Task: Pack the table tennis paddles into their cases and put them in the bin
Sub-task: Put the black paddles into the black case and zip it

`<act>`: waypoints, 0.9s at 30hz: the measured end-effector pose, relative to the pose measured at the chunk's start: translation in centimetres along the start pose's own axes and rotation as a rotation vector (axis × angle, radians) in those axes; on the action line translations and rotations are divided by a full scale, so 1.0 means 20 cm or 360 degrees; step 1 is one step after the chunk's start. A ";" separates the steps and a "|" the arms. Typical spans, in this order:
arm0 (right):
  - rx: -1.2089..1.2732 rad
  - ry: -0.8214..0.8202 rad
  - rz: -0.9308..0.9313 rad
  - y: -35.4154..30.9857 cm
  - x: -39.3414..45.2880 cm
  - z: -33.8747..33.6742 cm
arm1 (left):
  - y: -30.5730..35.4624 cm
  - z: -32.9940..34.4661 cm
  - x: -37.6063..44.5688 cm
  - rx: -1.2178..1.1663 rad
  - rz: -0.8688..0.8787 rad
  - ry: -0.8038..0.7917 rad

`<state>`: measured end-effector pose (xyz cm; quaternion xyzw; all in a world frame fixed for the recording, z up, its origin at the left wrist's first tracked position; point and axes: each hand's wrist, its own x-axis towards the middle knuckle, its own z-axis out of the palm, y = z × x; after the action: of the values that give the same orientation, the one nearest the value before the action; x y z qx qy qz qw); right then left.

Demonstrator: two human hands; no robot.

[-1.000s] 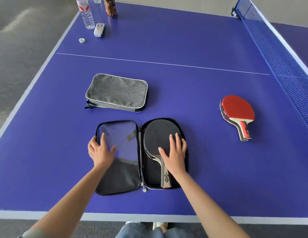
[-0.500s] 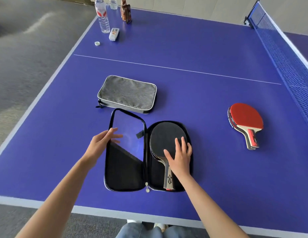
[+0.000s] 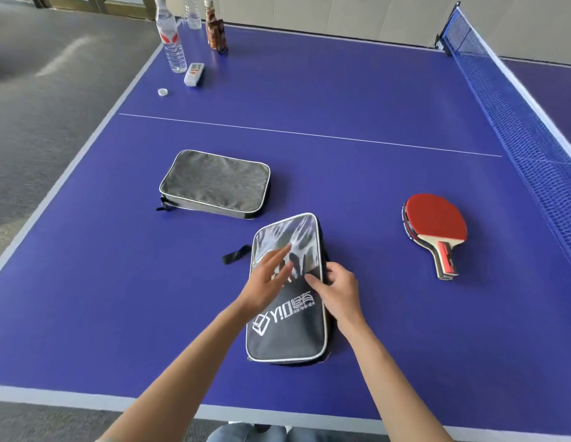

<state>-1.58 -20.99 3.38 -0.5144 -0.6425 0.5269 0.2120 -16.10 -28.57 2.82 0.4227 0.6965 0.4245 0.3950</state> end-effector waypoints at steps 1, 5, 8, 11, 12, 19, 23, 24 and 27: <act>0.0040 0.0015 0.0087 0.04 0.02 -0.03 | -0.02 0.03 0.02 0.0256 0.0057 -0.0016; -0.0131 0.0116 0.0191 0.19 0.08 -0.06 | -0.14 0.12 0.03 0.1068 0.0081 -0.0253; -0.0149 0.0222 0.0289 0.27 0.10 -0.06 | -0.22 0.19 0.02 0.1308 0.0065 -0.0339; -0.0301 0.0294 0.0165 0.29 0.09 -0.04 | -0.25 0.22 0.00 0.1440 0.0146 -0.0258; -0.0469 0.0317 -0.0037 0.29 0.09 -0.04 | -0.26 0.22 0.00 0.1450 0.0160 -0.0240; -0.1138 -0.0273 -0.0665 0.30 0.15 -0.01 | -0.23 0.18 -0.02 0.0883 0.0176 0.0031; -0.0815 -0.0210 -0.0564 0.33 0.15 -0.03 | -0.29 0.12 -0.13 0.0187 -0.0411 0.0685; -0.0784 -0.0202 -0.0567 0.33 0.15 -0.02 | -0.31 0.10 -0.16 -0.0020 -0.0586 0.0633; -0.0726 -0.0180 -0.0538 0.35 0.14 0.02 | -0.37 0.05 -0.26 -0.0394 -0.0794 0.0395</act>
<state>0.06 -19.36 -3.67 -0.4043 -0.8318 0.3538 0.1395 -15.43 -35.28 -3.40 0.1322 0.7646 0.4446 0.4475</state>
